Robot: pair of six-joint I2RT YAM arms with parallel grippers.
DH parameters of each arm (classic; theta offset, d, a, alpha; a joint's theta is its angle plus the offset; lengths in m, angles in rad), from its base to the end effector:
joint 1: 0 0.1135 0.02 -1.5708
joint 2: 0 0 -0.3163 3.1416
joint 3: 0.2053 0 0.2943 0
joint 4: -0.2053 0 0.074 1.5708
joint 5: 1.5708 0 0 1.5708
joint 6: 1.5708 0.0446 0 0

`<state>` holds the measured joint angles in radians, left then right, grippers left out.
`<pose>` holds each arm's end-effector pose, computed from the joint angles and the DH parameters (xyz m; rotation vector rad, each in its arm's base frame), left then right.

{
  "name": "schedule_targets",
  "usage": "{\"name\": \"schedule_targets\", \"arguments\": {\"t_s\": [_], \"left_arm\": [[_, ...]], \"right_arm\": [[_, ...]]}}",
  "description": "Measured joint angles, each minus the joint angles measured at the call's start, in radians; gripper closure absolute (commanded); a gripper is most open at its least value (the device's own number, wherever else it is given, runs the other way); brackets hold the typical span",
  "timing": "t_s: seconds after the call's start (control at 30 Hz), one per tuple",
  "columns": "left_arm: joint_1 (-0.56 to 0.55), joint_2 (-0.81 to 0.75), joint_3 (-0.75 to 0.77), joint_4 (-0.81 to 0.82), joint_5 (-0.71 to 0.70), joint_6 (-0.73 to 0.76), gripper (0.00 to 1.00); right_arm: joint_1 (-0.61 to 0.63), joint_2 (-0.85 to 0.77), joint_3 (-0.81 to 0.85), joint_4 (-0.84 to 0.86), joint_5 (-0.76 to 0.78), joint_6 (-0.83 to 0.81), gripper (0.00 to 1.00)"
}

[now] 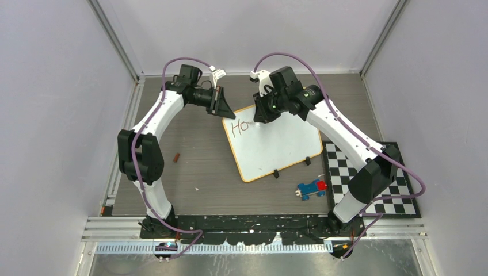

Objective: Write a sentence on the whiteboard

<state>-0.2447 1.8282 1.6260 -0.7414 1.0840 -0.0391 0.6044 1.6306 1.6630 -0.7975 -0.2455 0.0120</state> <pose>0.4275 -0.1474 0.3435 0.6791 2.2296 -1.4685 0.3308 0.2416 0.4173 -0.8145 2.2402 0.5875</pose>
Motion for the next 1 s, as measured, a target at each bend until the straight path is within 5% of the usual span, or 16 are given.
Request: {"name": "schedule_targets", "arguments": {"t_s": [1.0], "left_arm": [[-0.003,0.0,0.0,0.0,-0.017,0.01,1.0]], "right_arm": [[-0.032,0.005,-0.021,-0.005,-0.037,-0.01,1.0]]}}
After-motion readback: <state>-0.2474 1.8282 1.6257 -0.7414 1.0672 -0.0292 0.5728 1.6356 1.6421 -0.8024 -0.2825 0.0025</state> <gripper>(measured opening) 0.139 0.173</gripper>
